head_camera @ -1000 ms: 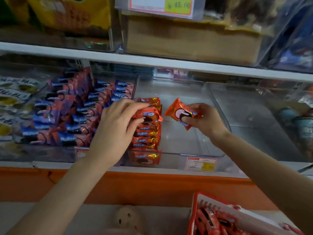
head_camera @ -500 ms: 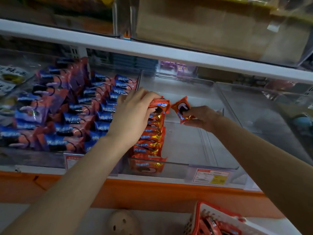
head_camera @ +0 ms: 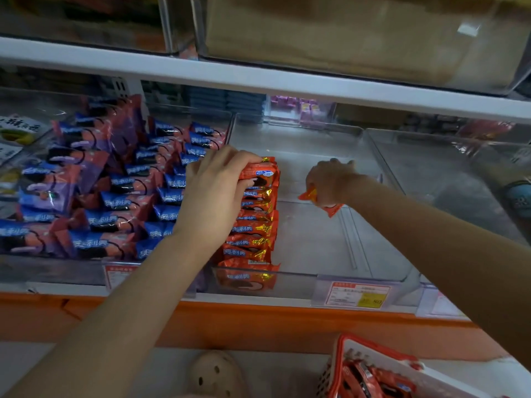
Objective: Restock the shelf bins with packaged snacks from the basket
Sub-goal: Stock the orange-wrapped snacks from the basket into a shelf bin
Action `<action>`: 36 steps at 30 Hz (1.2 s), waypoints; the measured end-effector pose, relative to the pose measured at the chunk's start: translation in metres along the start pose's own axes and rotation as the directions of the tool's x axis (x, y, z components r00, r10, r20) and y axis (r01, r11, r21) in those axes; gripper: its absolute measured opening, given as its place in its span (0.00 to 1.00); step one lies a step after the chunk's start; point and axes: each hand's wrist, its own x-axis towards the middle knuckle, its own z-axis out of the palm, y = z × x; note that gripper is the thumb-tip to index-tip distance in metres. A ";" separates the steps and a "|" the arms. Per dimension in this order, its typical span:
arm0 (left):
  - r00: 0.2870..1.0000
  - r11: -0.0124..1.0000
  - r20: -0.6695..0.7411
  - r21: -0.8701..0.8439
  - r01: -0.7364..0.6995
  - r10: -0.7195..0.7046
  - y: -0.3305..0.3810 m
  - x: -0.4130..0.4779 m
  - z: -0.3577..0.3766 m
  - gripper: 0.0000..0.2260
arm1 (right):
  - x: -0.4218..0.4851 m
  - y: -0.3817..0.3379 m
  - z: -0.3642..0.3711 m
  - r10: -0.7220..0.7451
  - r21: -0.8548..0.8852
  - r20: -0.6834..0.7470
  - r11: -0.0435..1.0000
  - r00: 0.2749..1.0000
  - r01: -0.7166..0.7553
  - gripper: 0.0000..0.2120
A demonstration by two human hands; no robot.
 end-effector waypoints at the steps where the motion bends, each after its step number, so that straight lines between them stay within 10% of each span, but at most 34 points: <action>1: 1.000 1.000 0.000 0.003 0.003 -0.003 0.000 0.000 0.000 0.13 | 0.002 -0.003 0.005 -0.029 0.040 0.026 0.999 0.999 0.028 0.21; 6: 1.000 1.000 0.000 0.007 0.002 -0.002 0.001 0.000 0.000 0.13 | -0.003 -0.006 0.015 -0.025 0.454 0.052 0.891 0.998 -0.001 0.31; 12: 0.999 0.999 -0.015 0.040 -0.032 0.032 0.001 0.000 0.001 0.14 | -0.001 -0.001 0.019 -0.069 0.251 0.179 0.968 0.981 0.022 0.24; 18: 0.996 0.995 -0.047 0.076 -0.072 0.075 0.001 -0.001 0.003 0.15 | 0.023 0.001 0.017 0.170 0.589 -0.134 0.806 0.976 -0.060 0.23; 36: 0.996 0.996 -0.021 0.014 -0.085 0.085 -0.002 0.001 0.004 0.14 | 0.053 -0.026 0.027 -0.190 0.040 -0.522 0.968 0.832 0.247 0.12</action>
